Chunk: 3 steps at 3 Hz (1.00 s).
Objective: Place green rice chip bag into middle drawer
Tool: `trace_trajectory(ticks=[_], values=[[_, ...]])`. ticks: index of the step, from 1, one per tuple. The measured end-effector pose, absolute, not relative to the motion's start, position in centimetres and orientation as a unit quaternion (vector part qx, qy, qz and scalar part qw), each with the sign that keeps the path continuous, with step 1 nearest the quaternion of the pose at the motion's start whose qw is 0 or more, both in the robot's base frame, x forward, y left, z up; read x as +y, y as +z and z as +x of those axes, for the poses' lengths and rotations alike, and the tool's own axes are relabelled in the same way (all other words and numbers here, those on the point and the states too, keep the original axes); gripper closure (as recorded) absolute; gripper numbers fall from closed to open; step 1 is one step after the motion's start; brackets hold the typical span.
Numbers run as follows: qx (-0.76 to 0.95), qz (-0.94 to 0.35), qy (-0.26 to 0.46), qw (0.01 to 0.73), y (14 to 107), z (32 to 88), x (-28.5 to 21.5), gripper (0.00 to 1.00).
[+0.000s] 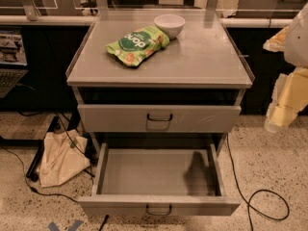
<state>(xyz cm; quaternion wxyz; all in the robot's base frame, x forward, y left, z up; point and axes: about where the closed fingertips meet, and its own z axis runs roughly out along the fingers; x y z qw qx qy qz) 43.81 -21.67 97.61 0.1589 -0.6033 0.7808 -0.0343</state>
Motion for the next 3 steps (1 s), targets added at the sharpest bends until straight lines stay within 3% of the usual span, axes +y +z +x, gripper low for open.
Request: trace_trajectory(ticks=[1, 3], values=[[0.780, -0.601, -0.036, 0.168, 97.6, 44.0, -21.5, 0.00], [0.807, -0.517, 0.057, 0.280, 93.3, 52.0, -19.5, 0.00]])
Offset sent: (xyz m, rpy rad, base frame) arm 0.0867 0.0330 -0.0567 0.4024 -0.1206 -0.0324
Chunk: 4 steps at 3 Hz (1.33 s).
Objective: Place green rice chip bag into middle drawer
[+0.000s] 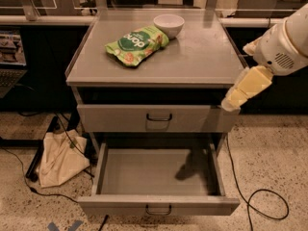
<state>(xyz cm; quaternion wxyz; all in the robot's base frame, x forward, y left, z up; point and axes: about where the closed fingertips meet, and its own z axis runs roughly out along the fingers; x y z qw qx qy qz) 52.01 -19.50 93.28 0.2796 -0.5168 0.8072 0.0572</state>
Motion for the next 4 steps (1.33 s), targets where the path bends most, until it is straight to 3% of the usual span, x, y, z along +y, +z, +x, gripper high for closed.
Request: trace_trajectory(ticks=[1, 3, 4], values=[[0.835, -0.452, 0.075, 0.306, 93.14, 56.10, -18.44, 0.00], [0.852, -0.413, 0.087, 0.310, 93.13, 56.04, -17.91, 0.00], [0.864, -0.381, 0.052, 0.326, 92.48, 56.28, -17.49, 0.00]])
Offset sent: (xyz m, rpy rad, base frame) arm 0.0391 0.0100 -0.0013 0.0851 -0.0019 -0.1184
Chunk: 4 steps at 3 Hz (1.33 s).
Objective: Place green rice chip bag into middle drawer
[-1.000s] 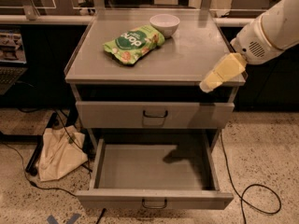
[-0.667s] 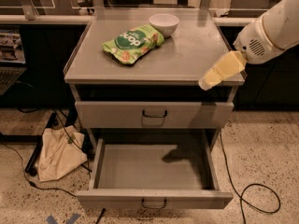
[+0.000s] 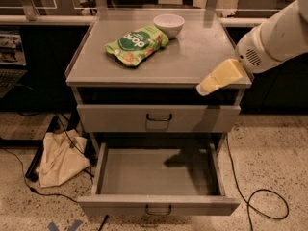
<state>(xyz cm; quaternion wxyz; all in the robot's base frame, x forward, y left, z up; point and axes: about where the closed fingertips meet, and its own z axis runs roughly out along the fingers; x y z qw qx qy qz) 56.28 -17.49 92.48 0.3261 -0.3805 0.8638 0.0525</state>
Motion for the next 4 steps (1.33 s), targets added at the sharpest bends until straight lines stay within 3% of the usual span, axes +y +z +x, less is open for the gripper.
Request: trace_trajectory(ticks=[2, 4], values=[[0.871, -0.208, -0.029, 0.445, 94.1, 66.6, -22.7, 0.00], [0.876, -0.185, 0.016, 0.445, 93.9, 66.3, -23.6, 0.00]])
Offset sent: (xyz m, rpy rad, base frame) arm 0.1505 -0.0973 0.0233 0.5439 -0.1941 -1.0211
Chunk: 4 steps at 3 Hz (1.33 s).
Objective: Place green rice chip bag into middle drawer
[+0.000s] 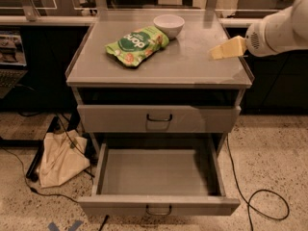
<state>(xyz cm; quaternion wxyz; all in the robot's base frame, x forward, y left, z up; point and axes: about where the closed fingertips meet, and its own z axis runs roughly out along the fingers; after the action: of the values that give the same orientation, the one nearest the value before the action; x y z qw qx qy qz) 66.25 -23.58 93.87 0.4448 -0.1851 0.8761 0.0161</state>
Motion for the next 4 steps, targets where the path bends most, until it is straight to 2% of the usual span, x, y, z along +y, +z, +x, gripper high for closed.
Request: trace_trajectory(ticks=[1, 2, 3, 4], values=[[0.898, -0.093, 0.159, 0.399, 90.1, 68.3, -25.0, 0.00], [0.892, -0.019, 0.287, 0.348, 88.4, 71.3, -22.7, 0.00], [0.870, -0.004, 0.329, 0.366, 91.8, 72.5, -22.3, 0.00], [0.873, 0.011, 0.314, 0.372, 90.8, 72.2, -23.1, 0.00]])
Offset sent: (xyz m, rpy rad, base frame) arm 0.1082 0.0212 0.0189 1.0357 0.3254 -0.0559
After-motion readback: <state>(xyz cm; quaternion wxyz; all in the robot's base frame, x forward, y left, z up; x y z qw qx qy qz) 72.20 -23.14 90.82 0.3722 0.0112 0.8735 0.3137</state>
